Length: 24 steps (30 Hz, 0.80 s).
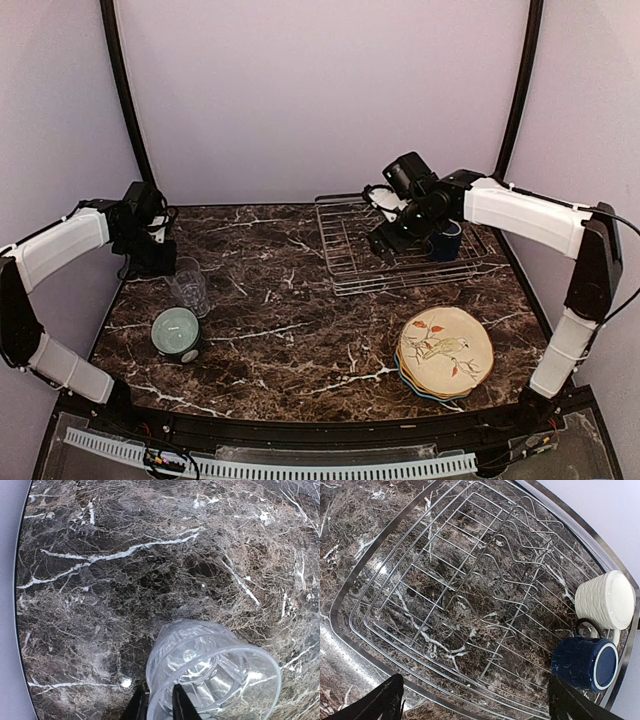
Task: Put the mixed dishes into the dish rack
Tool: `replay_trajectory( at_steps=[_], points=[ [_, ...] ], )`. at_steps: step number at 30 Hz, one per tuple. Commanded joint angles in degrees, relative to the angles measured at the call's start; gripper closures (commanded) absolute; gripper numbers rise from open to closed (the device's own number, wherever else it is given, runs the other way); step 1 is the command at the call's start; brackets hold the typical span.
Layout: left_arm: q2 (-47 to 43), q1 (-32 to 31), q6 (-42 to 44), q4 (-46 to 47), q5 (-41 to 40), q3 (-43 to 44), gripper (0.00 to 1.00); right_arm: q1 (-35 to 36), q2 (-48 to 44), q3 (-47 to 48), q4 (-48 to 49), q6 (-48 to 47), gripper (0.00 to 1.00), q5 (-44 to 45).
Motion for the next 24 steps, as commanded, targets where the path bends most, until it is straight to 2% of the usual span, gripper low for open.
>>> replay_trajectory(
  at_steps=[1, 9, 17, 24],
  points=[
    [0.2, 0.4, 1.5, 0.0, 0.1, 1.8, 0.87, 1.0, 0.9, -0.4, 0.7, -0.1, 0.03, 0.2],
    [1.5, 0.4, 2.6, 0.8, 0.4, 2.6, 0.99, 1.7, 1.0, 1.1, -1.4, 0.4, 0.03, 1.7],
    [-2.5, 0.4, 3.0, 1.2, 3.9, 5.3, 0.99, 2.4, -0.8, 3.0, -1.4, 1.1, 0.01, 1.6],
    [-8.8, 0.4, 2.9, 3.1, 10.0, 6.1, 0.99, 3.4, -2.4, 2.9, 2.0, 2.6, 0.01, -4.2]
  ],
)
